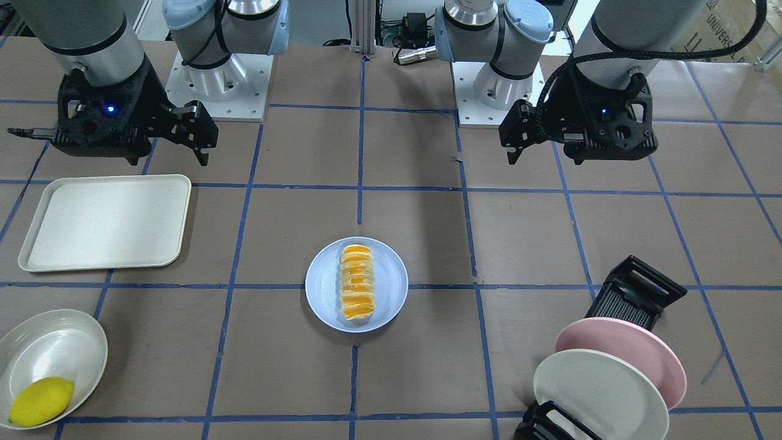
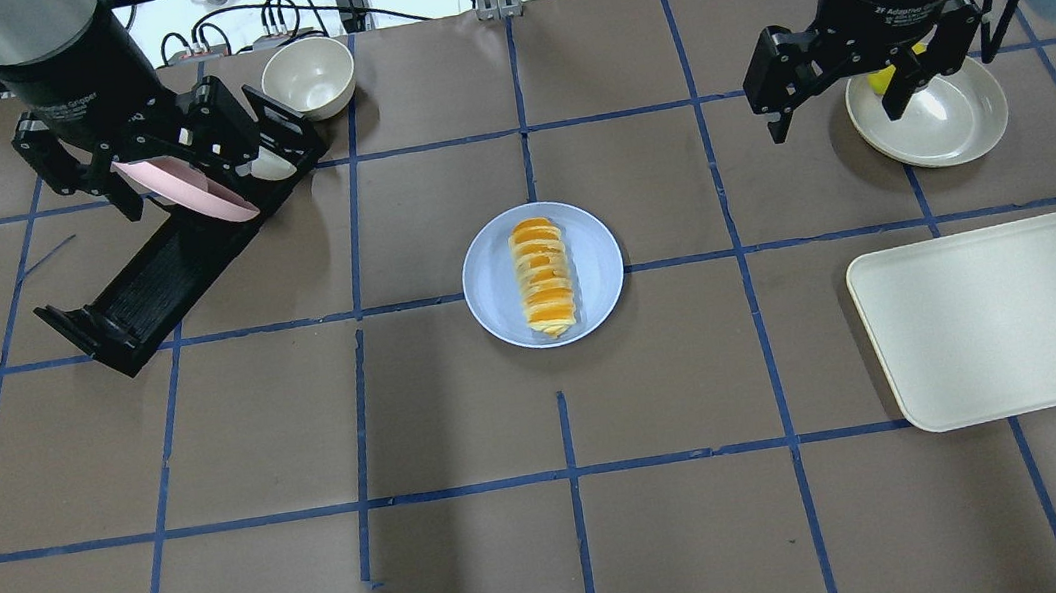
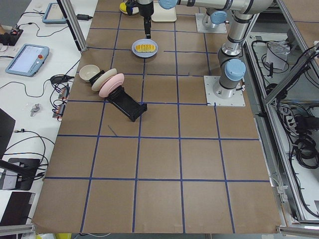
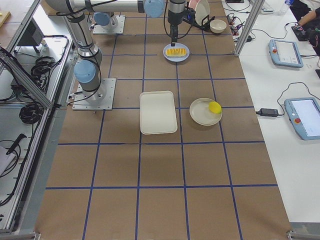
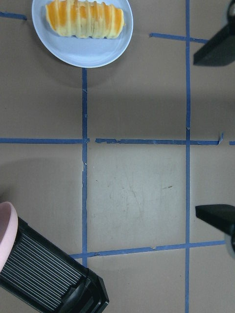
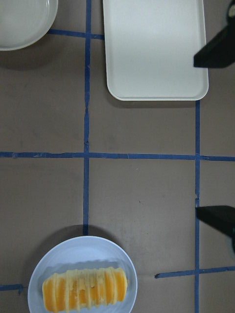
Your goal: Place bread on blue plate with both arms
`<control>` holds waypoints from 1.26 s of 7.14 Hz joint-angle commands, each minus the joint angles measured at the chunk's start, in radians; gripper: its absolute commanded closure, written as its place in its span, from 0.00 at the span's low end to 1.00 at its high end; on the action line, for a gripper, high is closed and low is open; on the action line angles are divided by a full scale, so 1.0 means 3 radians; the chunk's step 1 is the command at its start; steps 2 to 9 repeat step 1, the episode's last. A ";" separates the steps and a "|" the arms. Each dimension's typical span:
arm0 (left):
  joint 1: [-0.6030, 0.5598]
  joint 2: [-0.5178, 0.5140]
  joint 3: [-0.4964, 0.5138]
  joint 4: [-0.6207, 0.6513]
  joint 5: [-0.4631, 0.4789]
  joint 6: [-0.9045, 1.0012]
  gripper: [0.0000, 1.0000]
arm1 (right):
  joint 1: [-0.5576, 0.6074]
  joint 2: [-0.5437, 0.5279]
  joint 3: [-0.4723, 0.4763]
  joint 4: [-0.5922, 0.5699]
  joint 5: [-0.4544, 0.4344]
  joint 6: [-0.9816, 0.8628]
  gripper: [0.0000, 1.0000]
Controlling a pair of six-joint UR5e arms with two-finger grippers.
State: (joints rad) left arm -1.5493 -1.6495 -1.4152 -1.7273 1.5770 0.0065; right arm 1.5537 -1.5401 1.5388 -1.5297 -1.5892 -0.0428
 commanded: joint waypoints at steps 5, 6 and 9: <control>0.0000 -0.0019 0.0013 0.0005 0.0000 -0.0001 0.00 | 0.0001 0.0000 0.0004 0.0001 0.0000 -0.0011 0.00; 0.0000 -0.0019 0.0013 0.0005 0.0000 -0.0001 0.00 | 0.0001 0.0000 0.0004 0.0001 0.0000 -0.0011 0.00; 0.0000 -0.0019 0.0013 0.0005 0.0000 -0.0001 0.00 | 0.0001 0.0000 0.0004 0.0001 0.0000 -0.0011 0.00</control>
